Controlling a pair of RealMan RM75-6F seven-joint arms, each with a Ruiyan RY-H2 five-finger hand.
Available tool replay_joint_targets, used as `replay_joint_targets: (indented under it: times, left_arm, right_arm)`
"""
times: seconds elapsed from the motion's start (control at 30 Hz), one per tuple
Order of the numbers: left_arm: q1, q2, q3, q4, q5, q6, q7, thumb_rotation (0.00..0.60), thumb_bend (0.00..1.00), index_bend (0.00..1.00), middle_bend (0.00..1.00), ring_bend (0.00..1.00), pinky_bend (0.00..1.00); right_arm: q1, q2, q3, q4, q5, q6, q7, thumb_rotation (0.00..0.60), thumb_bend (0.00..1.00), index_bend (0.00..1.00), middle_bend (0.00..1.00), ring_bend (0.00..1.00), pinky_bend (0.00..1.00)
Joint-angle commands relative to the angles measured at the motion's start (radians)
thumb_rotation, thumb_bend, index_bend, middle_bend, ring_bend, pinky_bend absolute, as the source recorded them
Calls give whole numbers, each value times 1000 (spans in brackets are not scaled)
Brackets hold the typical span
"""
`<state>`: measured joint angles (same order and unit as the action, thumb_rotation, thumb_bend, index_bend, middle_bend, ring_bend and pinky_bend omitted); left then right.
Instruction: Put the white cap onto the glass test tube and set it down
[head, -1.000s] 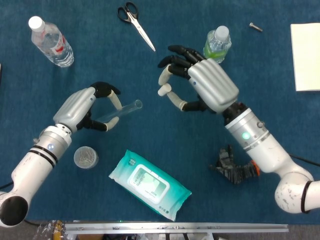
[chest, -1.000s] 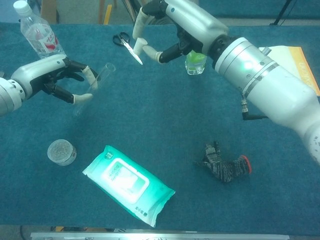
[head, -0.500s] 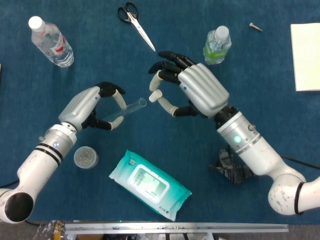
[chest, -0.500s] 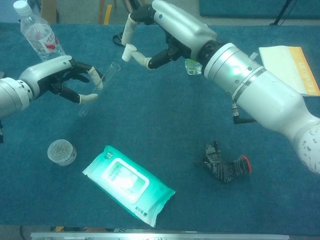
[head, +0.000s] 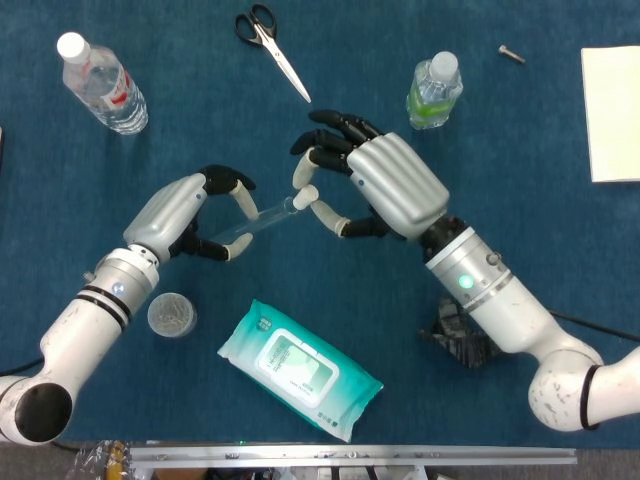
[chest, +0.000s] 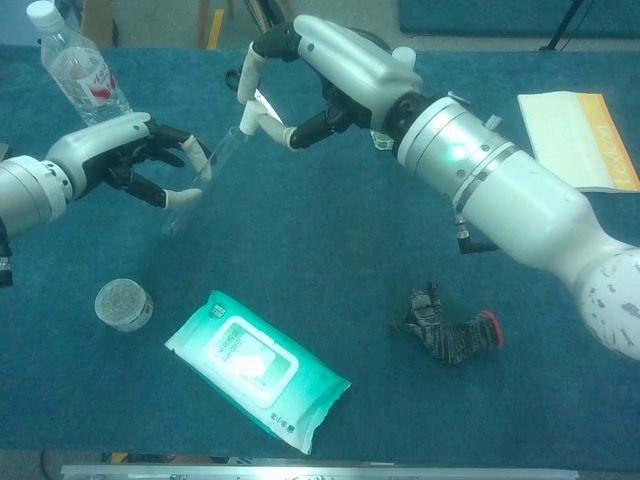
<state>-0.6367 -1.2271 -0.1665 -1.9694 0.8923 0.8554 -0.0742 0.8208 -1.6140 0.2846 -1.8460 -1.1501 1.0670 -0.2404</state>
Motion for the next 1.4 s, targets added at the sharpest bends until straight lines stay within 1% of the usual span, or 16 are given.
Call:
replay_joint_targets:
  times: [0.03,0.7,1.4]
  left_arm:
    - [-2,-2,1,-1,-2,2,2,600,340,535,242,109,135]
    - [-21,-17,7,-1,-30,12,22,600,340,534,241,109,135]
    - [-21,-17,12,3,-27,11,13,600,341,534,241,109,135]
  right_arm:
    - [2,-3,-1,0,0,1,-3,600,440,619,322,118,168]
    - [2,-5,-12,0,3,3,-8,600,440,619,322,118,168]
    - [2,-13,-16,15,8,4,-12,600,440,619,322,118,168]
